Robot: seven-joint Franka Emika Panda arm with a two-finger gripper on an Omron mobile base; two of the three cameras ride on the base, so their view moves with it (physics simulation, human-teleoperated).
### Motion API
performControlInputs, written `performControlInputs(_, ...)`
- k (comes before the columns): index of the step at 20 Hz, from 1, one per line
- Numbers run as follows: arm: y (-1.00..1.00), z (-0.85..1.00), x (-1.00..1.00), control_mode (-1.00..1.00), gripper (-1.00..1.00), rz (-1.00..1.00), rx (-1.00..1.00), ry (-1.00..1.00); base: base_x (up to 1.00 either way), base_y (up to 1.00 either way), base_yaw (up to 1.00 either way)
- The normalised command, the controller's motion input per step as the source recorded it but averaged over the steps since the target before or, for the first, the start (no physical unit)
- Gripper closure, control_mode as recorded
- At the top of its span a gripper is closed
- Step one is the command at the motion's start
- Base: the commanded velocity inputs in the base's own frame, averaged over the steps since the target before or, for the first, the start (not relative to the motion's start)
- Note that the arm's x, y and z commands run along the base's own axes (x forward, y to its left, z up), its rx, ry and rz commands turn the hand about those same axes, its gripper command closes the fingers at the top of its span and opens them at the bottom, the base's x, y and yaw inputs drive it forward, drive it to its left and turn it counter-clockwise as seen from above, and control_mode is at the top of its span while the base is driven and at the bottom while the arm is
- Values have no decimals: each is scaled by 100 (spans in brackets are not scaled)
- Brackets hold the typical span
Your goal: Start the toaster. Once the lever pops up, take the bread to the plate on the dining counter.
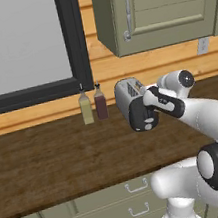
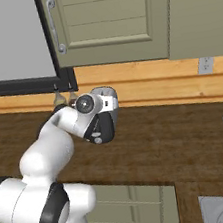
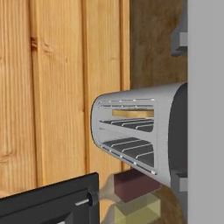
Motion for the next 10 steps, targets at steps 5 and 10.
performControlInputs(5, 3, 0, 14, -100, -100, -5, 0, 0, 0, 0, 0)
performControlInputs(10, 3, -1, 0, -100, -100, -6, 0, 1, 0, 0, 0)
